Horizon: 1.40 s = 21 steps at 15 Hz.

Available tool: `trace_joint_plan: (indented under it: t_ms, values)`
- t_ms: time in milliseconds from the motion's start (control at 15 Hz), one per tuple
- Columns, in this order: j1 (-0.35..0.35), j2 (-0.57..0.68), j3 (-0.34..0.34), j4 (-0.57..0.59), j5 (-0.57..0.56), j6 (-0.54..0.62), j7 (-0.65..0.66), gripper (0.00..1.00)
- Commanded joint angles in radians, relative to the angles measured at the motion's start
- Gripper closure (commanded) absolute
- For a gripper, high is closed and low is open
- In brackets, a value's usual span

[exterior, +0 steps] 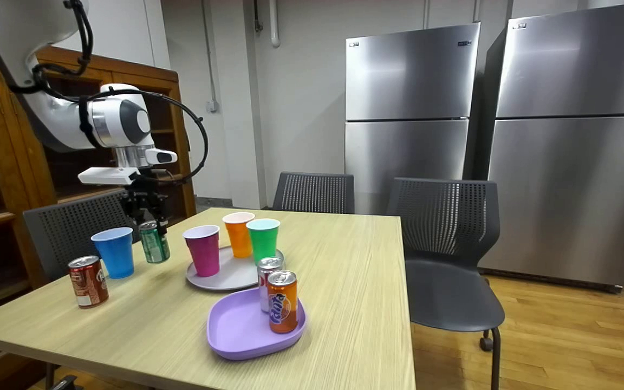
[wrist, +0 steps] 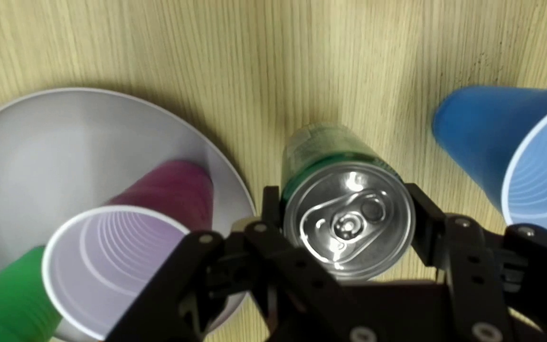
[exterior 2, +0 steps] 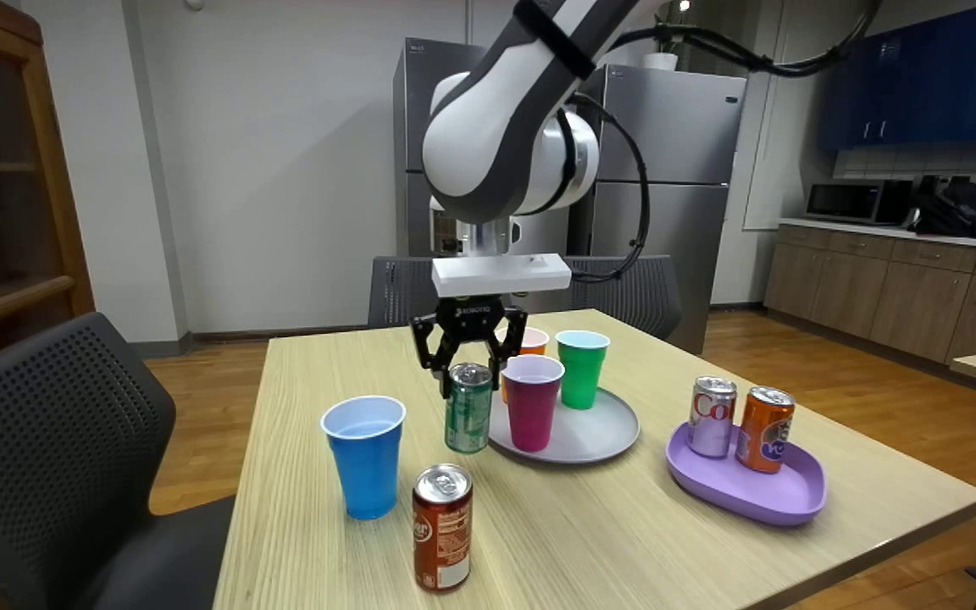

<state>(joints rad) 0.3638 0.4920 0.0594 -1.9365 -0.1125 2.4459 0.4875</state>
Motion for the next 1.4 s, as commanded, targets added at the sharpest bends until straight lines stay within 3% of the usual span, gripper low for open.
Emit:
trace_joint_plan:
  t_ms: [0, 600, 1333]
  values:
    - [0.005, -0.153, -0.012, -0.198, -0.014, 0.066, 0.034, 0.62]
    - [-0.043, -0.333, -0.044, -0.499, -0.023, 0.168, 0.109, 0.62]
    - [-0.175, -0.430, -0.104, -0.653, -0.060, 0.209, 0.220, 0.62]
